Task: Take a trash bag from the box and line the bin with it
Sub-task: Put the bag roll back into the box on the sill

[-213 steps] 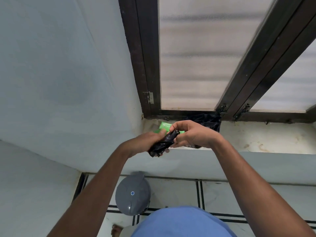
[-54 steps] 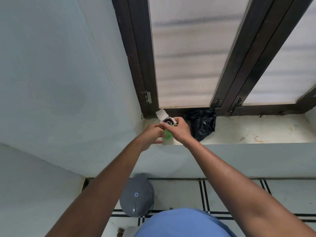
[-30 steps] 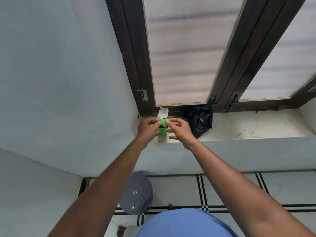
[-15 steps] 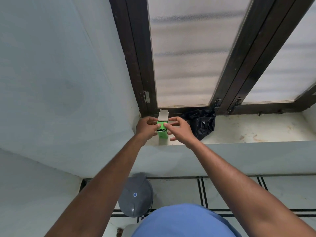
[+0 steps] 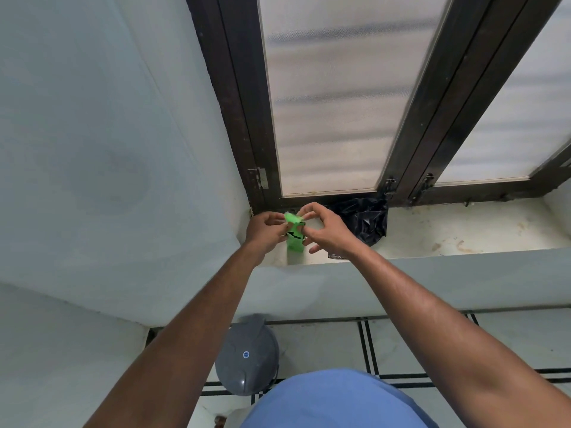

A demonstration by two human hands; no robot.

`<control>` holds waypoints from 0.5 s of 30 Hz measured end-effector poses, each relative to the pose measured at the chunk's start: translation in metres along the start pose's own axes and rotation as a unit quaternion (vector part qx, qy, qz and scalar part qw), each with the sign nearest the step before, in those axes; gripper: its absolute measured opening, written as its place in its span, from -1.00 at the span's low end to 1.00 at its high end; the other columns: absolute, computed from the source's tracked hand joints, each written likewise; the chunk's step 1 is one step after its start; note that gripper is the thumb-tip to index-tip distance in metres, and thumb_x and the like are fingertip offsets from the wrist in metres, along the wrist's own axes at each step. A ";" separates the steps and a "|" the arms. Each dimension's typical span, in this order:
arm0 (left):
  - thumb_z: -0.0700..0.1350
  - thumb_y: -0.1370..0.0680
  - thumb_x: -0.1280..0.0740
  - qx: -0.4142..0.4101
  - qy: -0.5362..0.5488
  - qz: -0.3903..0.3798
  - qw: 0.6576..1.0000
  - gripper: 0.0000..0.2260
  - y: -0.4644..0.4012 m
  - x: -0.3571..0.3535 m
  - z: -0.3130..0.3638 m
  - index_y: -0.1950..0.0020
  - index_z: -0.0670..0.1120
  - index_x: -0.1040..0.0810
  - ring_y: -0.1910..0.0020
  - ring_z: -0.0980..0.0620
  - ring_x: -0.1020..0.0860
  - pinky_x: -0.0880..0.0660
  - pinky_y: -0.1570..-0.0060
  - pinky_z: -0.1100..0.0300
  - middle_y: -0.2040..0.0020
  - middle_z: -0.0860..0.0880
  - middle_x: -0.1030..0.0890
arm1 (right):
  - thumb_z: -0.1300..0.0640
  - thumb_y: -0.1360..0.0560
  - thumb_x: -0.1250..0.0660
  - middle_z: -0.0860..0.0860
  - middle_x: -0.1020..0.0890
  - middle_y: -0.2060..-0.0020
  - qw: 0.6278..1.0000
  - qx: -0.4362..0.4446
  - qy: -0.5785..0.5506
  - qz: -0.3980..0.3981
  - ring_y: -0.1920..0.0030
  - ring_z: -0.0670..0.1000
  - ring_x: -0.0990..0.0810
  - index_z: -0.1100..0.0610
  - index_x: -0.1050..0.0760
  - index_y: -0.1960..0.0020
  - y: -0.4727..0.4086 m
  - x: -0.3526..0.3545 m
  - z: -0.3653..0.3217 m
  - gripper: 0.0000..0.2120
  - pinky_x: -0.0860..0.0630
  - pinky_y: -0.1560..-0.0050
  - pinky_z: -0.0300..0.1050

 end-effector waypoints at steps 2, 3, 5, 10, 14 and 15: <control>-0.31 -0.57 -0.55 -0.004 -0.001 -0.006 1.000 -0.72 0.000 -0.001 0.001 -0.26 -0.17 -0.69 -0.14 -0.06 -0.71 -0.72 0.04 0.21 -0.15 -0.13 -0.73 | 0.16 -0.63 -0.54 0.02 -0.62 -0.29 0.999 -0.003 -0.006 0.032 0.13 0.10 -0.84 -0.05 -0.63 -0.12 0.000 0.005 0.002 -0.84 -0.81 0.14 0.15; -0.32 -0.57 -0.55 -0.005 0.001 -0.010 1.000 -0.72 0.000 -0.002 0.001 -0.27 -0.17 -0.69 -0.12 -0.05 -0.72 -0.71 0.09 0.25 -0.14 -0.13 -0.73 | 0.18 -0.62 -0.53 0.05 -0.64 -0.28 0.999 -0.006 -0.012 0.047 0.14 0.10 -0.84 -0.03 -0.65 -0.08 0.000 0.007 0.003 -0.86 -0.81 0.13 0.16; -0.32 -0.57 -0.54 -0.002 0.010 -0.017 1.000 -0.73 0.001 -0.001 -0.001 -0.26 -0.18 -0.69 -0.06 0.00 -0.72 -0.70 0.15 0.30 -0.12 -0.11 -0.73 | 0.21 -0.61 -0.53 0.09 -0.66 -0.26 0.998 -0.010 -0.021 0.065 0.15 0.10 -0.84 -0.02 -0.67 -0.06 0.001 0.008 0.005 -0.86 -0.81 0.11 0.13; -0.37 -0.59 -0.50 0.023 0.053 -0.020 0.998 -0.77 -0.001 0.001 -0.010 -0.24 -0.22 -0.73 -0.13 -0.07 -0.75 -0.74 -0.03 0.15 -0.19 -0.17 -0.76 | 0.15 -0.60 -0.48 0.07 -0.67 -0.26 0.998 -0.016 -0.025 0.061 -0.12 0.10 -0.78 0.01 -0.72 -0.06 0.005 0.004 0.006 -0.92 -0.81 0.07 0.05; -0.35 -0.59 -0.51 0.031 0.055 -0.016 0.998 -0.79 -0.001 0.002 -0.015 -0.21 -0.18 -0.76 -0.20 -0.11 -0.73 -0.74 -0.09 0.07 -0.22 -0.14 -0.74 | 0.00 -0.52 -0.66 -0.01 -0.70 -0.20 0.999 0.003 0.008 0.046 0.03 0.03 -0.78 -0.01 -0.70 -0.08 0.007 0.004 0.001 -0.79 -0.81 0.13 0.06; -0.34 -0.59 -0.51 0.030 0.048 -0.015 0.998 -0.79 -0.001 0.002 -0.016 -0.20 -0.16 -0.76 -0.23 -0.13 -0.72 -0.74 -0.13 0.02 -0.24 -0.13 -0.74 | -0.02 -0.49 -0.69 -0.03 -0.69 -0.19 0.999 0.004 0.019 0.039 0.03 0.04 -0.79 -0.02 -0.68 -0.08 0.007 0.004 0.001 -0.74 -0.81 0.14 0.06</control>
Point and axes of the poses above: each hand's wrist, its own y-axis away from the middle knuckle, its own x-axis out of the back of the hand, z = x × y, the point moved 10 cm from there along -y, towards the middle knuckle
